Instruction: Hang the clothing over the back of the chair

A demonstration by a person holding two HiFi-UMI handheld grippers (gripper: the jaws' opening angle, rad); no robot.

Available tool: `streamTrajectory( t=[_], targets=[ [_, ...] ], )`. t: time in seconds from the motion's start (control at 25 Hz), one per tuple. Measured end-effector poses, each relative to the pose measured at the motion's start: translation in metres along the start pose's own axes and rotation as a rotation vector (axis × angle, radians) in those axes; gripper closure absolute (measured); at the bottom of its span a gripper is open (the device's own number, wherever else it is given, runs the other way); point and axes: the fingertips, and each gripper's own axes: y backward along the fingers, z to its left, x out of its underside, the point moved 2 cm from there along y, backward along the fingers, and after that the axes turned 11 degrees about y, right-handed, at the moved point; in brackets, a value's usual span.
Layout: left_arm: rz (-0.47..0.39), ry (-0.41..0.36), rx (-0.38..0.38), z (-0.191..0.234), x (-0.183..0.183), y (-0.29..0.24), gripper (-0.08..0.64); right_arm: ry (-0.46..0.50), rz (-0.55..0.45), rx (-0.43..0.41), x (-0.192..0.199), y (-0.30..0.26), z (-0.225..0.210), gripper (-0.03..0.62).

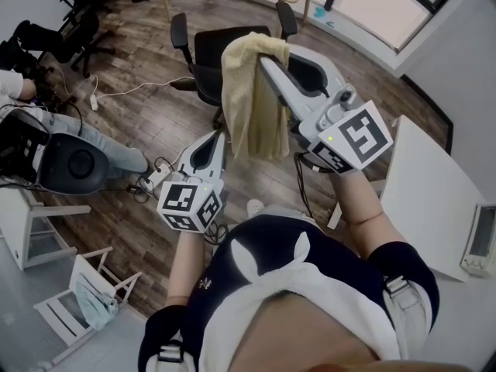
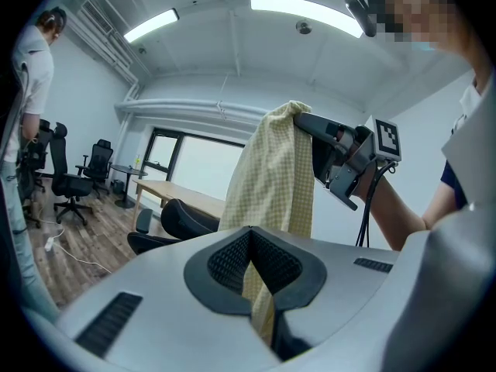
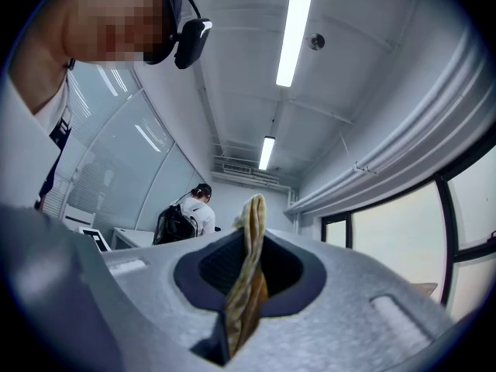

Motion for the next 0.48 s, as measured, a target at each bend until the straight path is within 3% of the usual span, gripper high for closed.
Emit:
streamTrajectory(
  t=[0.48],
  targets=[
    [0.002,0.008,-0.026,0.008,0.002,-0.023,0.554,-0.005,0.031,-0.003,0.029,-0.024,-0.041,0.554]
  ],
)
